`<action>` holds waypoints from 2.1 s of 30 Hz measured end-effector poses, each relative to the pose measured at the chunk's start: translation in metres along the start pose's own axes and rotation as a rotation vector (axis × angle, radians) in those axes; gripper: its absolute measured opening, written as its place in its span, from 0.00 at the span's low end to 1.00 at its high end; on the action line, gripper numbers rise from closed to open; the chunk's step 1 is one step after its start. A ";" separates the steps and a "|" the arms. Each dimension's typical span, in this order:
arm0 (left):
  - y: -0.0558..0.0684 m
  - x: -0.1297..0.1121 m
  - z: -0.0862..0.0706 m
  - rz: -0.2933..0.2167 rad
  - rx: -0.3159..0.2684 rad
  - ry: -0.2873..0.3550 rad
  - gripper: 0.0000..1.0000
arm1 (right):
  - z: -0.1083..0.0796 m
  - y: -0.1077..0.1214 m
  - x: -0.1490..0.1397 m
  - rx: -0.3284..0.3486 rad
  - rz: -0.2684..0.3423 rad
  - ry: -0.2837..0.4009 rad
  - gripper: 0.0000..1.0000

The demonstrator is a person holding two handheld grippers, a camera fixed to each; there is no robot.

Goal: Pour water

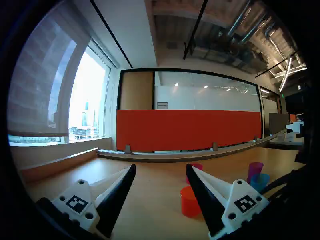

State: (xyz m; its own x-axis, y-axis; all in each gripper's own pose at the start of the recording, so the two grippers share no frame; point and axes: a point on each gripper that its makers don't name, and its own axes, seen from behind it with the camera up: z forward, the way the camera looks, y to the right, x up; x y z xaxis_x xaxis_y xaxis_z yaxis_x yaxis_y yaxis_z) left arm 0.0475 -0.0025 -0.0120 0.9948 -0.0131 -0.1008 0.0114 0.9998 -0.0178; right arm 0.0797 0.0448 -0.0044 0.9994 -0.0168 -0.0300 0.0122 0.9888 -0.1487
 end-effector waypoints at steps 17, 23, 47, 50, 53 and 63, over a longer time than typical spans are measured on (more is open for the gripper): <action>0.003 -0.029 0.003 -0.011 0.014 -0.033 0.92 | -0.004 0.001 0.005 -0.004 -0.018 0.007 0.96; 0.003 -0.032 0.004 -0.003 0.018 -0.040 0.92 | -0.004 0.000 0.007 -0.003 -0.019 0.010 0.96; 0.007 -0.051 0.008 0.012 0.011 -0.101 0.92 | -0.007 0.002 0.007 0.000 -0.021 0.015 0.96; 0.007 -0.052 0.008 0.012 0.009 -0.101 0.92 | -0.008 0.002 0.006 0.006 -0.021 0.014 0.95; 0.007 -0.052 0.008 0.012 0.010 -0.102 0.92 | -0.009 -0.001 0.006 0.013 -0.024 0.019 0.95; 0.007 -0.053 0.009 0.013 0.010 -0.102 0.92 | -0.011 -0.008 0.008 0.023 -0.058 0.047 0.95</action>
State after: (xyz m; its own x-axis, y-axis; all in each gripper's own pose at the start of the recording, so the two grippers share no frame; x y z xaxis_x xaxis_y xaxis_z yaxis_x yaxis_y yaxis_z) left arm -0.0040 0.0049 0.0017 1.0000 0.0007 0.0009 -0.0007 1.0000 -0.0073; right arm 0.0869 0.0353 -0.0148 0.9944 -0.0807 -0.0683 0.0715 0.9891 -0.1287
